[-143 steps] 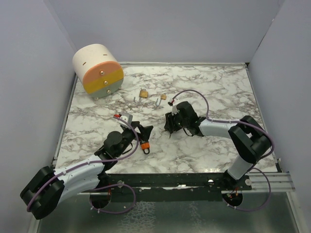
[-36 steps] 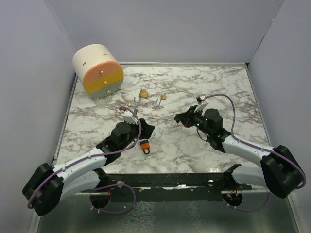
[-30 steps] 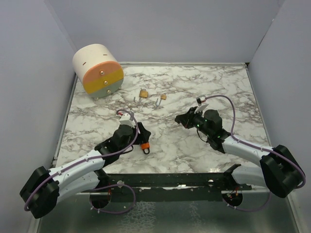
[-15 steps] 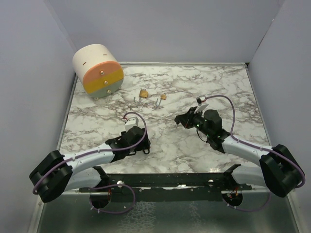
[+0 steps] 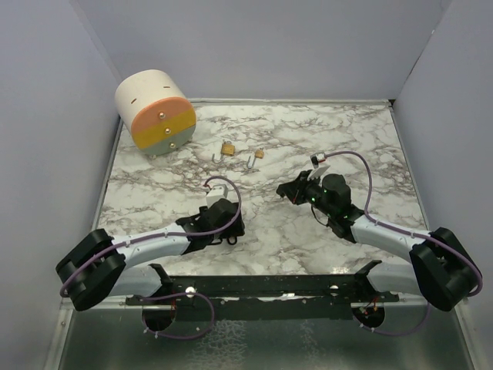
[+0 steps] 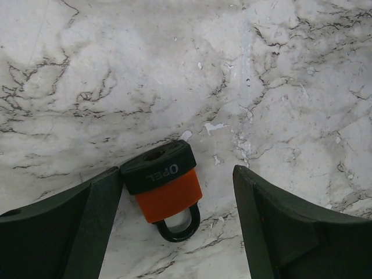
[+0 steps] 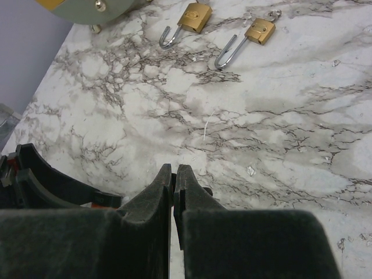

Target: Unlock with the key

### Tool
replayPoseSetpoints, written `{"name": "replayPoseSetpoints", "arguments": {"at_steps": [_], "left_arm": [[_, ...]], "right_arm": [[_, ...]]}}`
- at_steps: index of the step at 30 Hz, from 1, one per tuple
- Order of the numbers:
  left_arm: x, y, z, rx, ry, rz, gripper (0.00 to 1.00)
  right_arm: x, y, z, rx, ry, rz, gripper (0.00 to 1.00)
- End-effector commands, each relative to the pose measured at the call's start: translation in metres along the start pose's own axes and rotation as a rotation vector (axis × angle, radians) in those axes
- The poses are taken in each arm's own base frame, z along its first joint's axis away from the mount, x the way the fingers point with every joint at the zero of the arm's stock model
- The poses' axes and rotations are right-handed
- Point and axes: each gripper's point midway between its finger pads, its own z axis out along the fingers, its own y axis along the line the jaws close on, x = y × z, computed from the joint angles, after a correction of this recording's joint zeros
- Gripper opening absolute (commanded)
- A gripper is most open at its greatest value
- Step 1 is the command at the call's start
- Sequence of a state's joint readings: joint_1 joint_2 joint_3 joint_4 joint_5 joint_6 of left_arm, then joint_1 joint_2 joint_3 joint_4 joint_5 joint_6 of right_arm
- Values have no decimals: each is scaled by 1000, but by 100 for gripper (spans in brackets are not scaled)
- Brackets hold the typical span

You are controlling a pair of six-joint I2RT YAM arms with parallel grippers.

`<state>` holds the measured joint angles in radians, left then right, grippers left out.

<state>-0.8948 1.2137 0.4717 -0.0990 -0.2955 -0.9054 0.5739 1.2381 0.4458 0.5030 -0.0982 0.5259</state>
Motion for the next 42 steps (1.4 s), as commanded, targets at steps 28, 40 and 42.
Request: {"name": "replayPoseSetpoints", "arguments": {"at_steps": [28,40,42], "left_arm": [[37,12,-4,-65,109,278,79],[51,15,7,-100,136,382,76],[54,18,9,-113,144,396,74]], "right_arm": [[-3,-4,2,11,-24,1,1],[-1,-5,3,12,-18,1,1],[-1,-5,3,14,-19,1,1]]}}
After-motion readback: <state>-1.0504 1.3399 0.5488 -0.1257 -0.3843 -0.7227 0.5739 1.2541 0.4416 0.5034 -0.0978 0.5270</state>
